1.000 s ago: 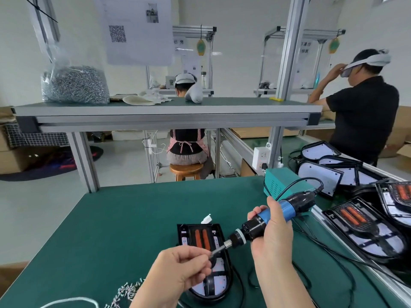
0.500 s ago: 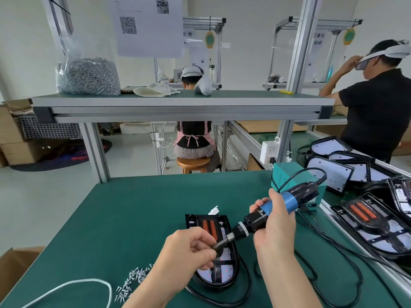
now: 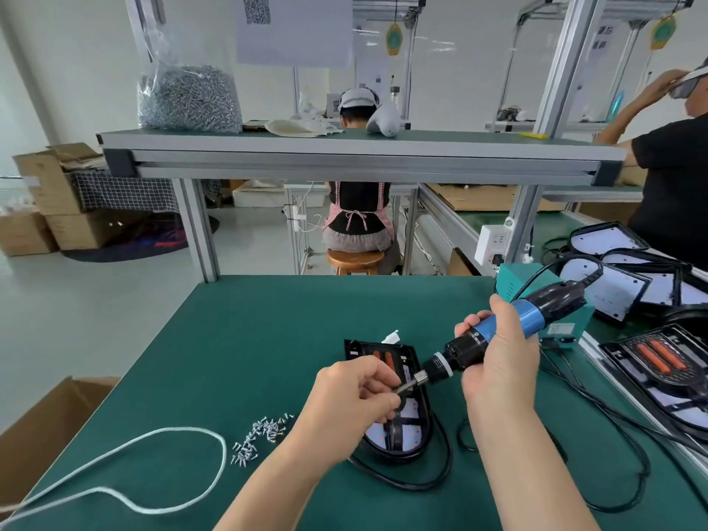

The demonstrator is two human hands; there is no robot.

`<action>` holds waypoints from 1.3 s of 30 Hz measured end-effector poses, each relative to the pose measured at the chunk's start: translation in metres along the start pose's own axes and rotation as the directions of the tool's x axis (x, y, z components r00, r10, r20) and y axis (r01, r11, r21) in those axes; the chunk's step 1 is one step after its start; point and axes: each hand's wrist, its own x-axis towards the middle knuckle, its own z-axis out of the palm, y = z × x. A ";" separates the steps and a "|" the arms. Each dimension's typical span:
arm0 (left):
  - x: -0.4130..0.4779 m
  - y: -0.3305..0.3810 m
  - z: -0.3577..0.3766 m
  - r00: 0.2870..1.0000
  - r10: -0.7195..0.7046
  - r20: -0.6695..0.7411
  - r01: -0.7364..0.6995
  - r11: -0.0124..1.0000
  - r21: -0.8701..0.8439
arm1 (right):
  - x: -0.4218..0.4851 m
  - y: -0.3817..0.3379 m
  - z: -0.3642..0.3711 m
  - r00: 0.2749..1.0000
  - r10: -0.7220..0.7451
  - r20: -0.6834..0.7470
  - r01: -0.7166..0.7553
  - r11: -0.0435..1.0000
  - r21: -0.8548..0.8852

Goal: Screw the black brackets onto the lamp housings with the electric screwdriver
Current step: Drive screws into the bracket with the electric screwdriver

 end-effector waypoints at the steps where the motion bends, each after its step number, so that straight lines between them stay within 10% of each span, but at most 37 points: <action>1: -0.001 -0.001 0.000 1.000 0.002 -0.002 -0.002 1.000 0.005 | -0.001 0.000 0.000 1.000 0.001 0.003 -0.001 1.000 -0.005; 25: -0.007 -0.012 0.017 0.895 0.446 -0.016 -0.392 0.802 0.450 | 0.002 0.004 0.004 0.999 -0.031 0.043 0.034 0.998 -0.052; 34: 0.003 -0.018 0.017 0.962 0.270 -0.031 -0.246 0.913 0.325 | 0.008 0.001 0.008 0.993 -0.072 0.089 0.081 0.991 -0.102; 39: 0.019 -0.037 0.007 0.910 0.059 -0.411 0.068 0.955 0.288 | 0.017 -0.008 0.013 0.971 -0.191 0.141 0.208 0.971 -0.117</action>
